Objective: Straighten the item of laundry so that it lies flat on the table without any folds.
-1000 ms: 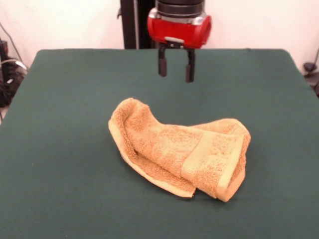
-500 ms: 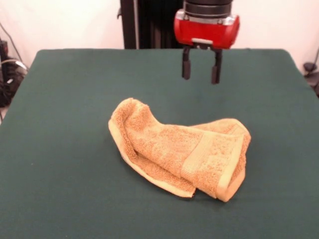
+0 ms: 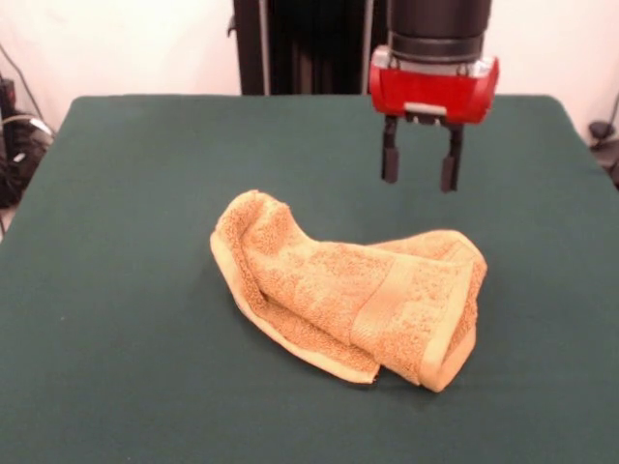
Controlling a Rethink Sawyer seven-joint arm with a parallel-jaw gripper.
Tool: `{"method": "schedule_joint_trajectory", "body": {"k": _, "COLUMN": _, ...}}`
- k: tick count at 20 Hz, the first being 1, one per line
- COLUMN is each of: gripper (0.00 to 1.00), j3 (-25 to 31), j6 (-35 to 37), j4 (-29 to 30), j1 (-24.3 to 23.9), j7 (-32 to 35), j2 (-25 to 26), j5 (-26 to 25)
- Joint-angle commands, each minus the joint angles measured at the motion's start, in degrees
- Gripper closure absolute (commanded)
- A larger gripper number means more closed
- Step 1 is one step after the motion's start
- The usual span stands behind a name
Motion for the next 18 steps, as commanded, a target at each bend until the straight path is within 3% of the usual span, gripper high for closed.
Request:
{"method": "schedule_joint_trajectory", "body": {"k": 1, "gripper": 0.0, "j3": 3.0, "j6": 0.8, "j4": -5.7, "j1": 2.1, "j7": -5.9, "j2": 9.9, "j5": -3.3}}
{"method": "schedule_joint_trajectory", "body": {"k": 12, "gripper": 0.0, "j3": 3.4, "j6": -2.5, "j4": -9.6, "j1": 1.0, "j7": -7.1, "j2": 16.7, "j5": -7.4}}
{"method": "schedule_joint_trajectory", "body": {"k": 18, "gripper": 0.0, "j3": 1.6, "j6": -3.4, "j4": -11.1, "j1": 2.8, "j7": -4.1, "j2": 19.0, "j5": -9.1}}
